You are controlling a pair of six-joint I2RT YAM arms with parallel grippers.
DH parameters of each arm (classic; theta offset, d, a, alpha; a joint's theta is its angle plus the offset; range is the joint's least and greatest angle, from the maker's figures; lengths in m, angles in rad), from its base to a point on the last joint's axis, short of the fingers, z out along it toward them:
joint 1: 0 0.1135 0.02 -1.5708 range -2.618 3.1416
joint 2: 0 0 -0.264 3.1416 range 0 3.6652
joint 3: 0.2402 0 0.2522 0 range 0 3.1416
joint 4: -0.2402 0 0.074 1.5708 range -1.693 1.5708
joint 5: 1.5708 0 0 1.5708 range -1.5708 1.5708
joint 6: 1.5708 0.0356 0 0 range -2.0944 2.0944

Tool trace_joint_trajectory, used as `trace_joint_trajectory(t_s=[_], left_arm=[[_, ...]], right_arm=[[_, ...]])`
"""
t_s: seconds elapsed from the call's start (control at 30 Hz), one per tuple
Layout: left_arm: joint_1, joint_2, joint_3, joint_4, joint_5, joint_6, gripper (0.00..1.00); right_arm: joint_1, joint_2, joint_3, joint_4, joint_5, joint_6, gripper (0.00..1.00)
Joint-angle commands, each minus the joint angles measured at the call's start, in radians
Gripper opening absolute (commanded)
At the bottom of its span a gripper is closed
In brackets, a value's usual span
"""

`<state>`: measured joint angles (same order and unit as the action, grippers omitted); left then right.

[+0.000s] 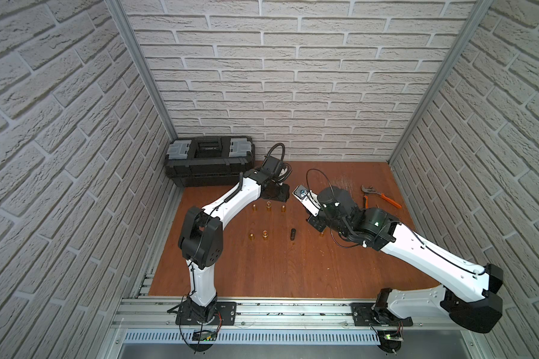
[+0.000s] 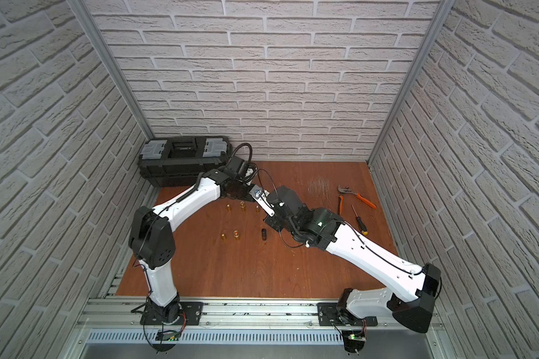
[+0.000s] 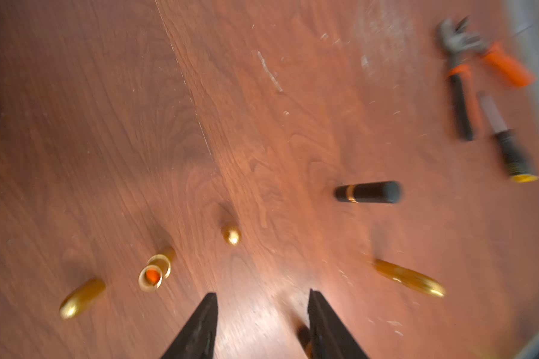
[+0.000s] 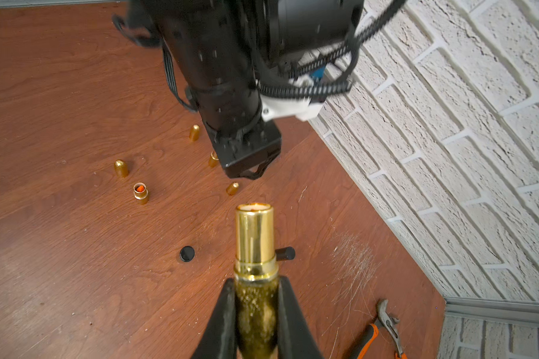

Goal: Open the lipstick cap
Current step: Place the cover at the center of the board, then place the lipstick at the center of the board.

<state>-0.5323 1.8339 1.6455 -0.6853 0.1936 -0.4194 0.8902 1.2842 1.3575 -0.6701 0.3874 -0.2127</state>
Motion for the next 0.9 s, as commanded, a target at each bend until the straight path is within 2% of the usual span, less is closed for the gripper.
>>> trace_joint_trajectory(t_s=[0.0,0.07,0.3,0.47,0.87], left_arm=[[0.093,-0.142,-0.012,-0.080,0.189,-0.073,0.52],[0.144,-0.189,-0.028,-0.125,0.319,-0.089,0.53],[0.247,-0.376,-0.173,-0.099,0.580,-0.188,0.56],[0.242,-0.425,-0.221,-0.109,0.648,-0.193,0.58],[0.222,-0.446,-0.312,-0.067,0.681,-0.189,0.55]], right_arm=[[0.005,0.032,-0.006,0.063,-0.039,0.030,0.03],[0.005,0.053,0.000,0.078,-0.070,0.039,0.03],[0.006,0.163,0.036,0.117,-0.136,0.043,0.03],[0.006,0.216,0.081,0.142,-0.182,0.039,0.03],[0.007,0.273,0.137,0.146,-0.213,0.039,0.03]])
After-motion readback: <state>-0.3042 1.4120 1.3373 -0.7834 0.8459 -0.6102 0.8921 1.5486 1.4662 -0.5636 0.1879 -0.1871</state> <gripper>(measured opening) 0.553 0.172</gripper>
